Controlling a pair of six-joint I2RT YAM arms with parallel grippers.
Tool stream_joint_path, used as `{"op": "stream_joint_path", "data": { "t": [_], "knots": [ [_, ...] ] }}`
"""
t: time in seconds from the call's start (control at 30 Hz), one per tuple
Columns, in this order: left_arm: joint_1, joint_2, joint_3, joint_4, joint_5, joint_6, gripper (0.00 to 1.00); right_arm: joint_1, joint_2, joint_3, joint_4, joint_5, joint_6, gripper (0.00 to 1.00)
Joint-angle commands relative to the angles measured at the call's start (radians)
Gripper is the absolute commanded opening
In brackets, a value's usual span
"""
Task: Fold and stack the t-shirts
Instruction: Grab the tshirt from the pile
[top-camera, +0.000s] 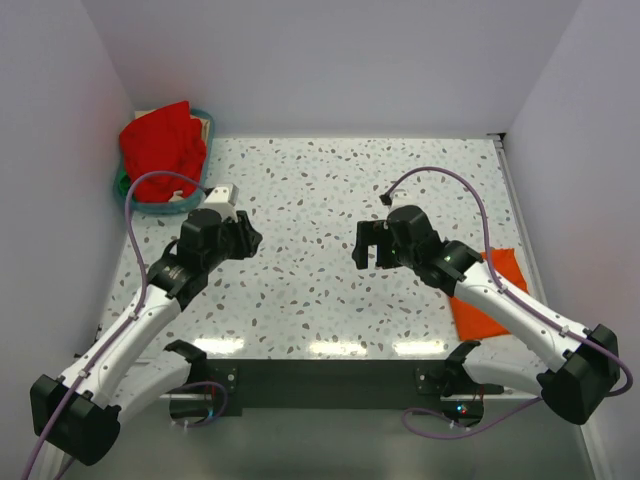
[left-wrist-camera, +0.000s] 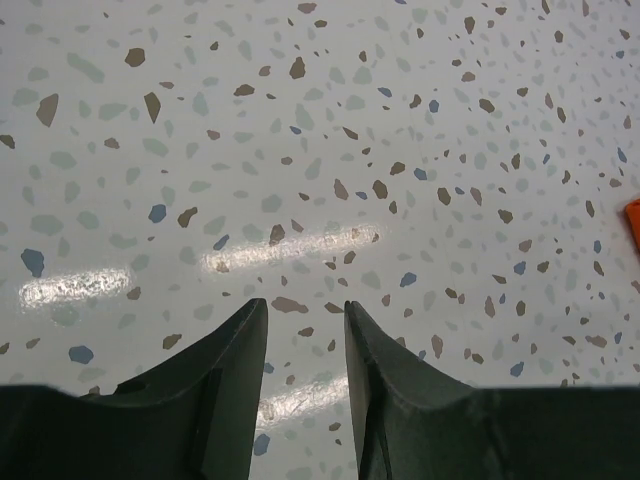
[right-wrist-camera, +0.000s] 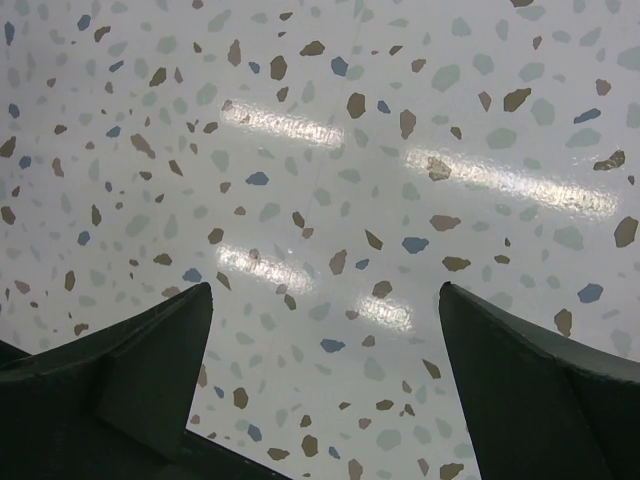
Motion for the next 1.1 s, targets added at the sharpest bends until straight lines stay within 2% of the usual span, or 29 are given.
{"op": "stream_joint_path", "data": {
  "t": [0.0, 0.2, 0.27, 0.37, 0.5, 0.67, 0.77, 0.87, 1.07],
  "knots": [
    [-0.004, -0.004, -0.006, 0.055, -0.017, 0.003, 0.42, -0.003, -0.026, 0.001, 0.027, -0.009, -0.023, 0.99],
    [-0.003, 0.032, -0.005, 0.067, -0.031, -0.014, 0.43, -0.003, -0.031, -0.005, 0.018, -0.012, -0.037, 0.99],
    [-0.001, 0.058, 0.012, 0.060, -0.081, -0.029, 0.44, -0.003, -0.031, -0.007, 0.018, -0.014, -0.037, 0.99],
    [0.037, 0.148, 0.116, 0.046, -0.168, -0.057, 0.51, -0.003, -0.032, -0.010, 0.021, -0.021, -0.038, 0.99],
    [0.233, 0.332, 0.256, 0.064, -0.149, -0.100, 0.57, -0.003, -0.029, -0.016, 0.027, -0.038, -0.038, 0.99],
    [0.339, 0.553, 0.481, 0.084, -0.253, -0.100, 0.69, -0.003, -0.025, -0.015, 0.023, -0.049, -0.038, 0.99],
    [0.410, 0.647, 0.596, 0.072, -0.296, -0.100, 0.73, -0.003, -0.020, -0.008, 0.020, -0.061, -0.040, 0.99],
    [0.506, 0.775, 0.668, 0.069, -0.311, -0.104, 0.73, -0.003, -0.015, -0.001, 0.014, -0.072, -0.041, 0.99],
    [0.591, 0.947, 0.780, 0.067, -0.308, -0.091, 0.73, -0.003, -0.002, 0.007, 0.008, -0.092, -0.041, 0.99]
  ]
}}
